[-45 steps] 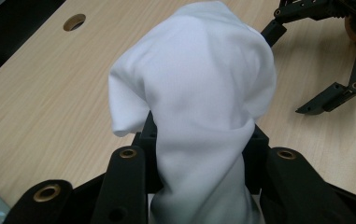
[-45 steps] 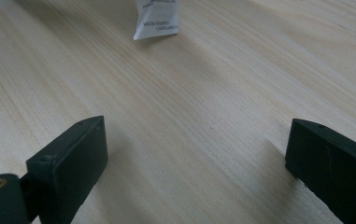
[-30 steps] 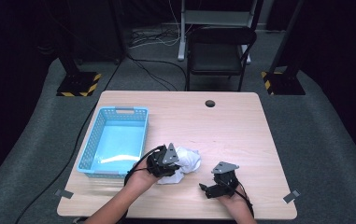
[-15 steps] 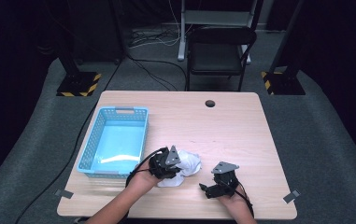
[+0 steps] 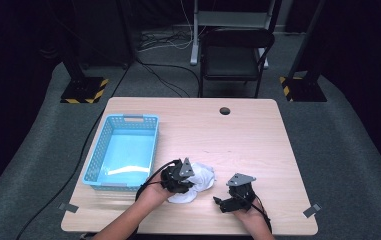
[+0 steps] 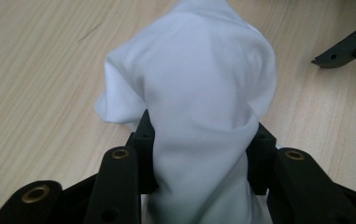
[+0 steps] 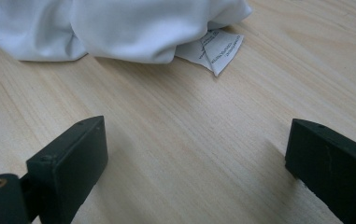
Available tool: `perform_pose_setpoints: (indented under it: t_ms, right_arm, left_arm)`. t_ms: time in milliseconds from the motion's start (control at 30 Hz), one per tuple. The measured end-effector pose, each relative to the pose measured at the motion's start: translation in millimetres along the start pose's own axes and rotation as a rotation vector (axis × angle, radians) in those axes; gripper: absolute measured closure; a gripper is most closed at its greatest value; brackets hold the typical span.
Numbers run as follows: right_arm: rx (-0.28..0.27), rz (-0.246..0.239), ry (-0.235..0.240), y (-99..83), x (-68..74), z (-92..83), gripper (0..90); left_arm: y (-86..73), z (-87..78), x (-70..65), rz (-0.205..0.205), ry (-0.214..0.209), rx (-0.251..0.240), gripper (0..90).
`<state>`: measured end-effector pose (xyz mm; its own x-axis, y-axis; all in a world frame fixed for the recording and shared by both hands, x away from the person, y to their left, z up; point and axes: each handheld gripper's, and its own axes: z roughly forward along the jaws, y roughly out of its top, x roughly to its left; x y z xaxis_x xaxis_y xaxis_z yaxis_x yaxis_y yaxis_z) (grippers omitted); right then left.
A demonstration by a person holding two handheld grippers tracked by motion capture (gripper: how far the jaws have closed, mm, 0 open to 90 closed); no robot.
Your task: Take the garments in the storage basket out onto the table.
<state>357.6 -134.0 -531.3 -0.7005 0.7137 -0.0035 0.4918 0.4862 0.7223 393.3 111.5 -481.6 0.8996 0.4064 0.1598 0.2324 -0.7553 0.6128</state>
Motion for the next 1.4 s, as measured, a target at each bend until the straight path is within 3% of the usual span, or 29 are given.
perform_pose_setpoints:
  t_ms: [267, 600, 1000, 1400]
  right_arm:
    - [0.000, 0.000, 0.000, 0.0, 0.0, 0.0, 5.3]
    - [0.000, -0.001, 0.000, 0.0, -0.1, 0.0, 5.3]
    - [0.000, 0.000, 0.000, 0.0, 0.0, 0.1, 5.2]
    - [-0.001, 0.001, 0.000, 0.0, -0.2, 0.1, 5.3]
  left_arm:
    - [0.1, 5.6, -2.3, -0.007, -0.018, 0.032, 52.2]
    - [3.7, 6.6, -4.4, -0.036, -0.055, 0.043, 35.8]
    - [11.9, -4.0, -7.1, -0.028, -0.070, 0.017, 23.0]
    - [14.1, -13.2, 0.3, -0.063, -0.075, -0.012, 18.2]
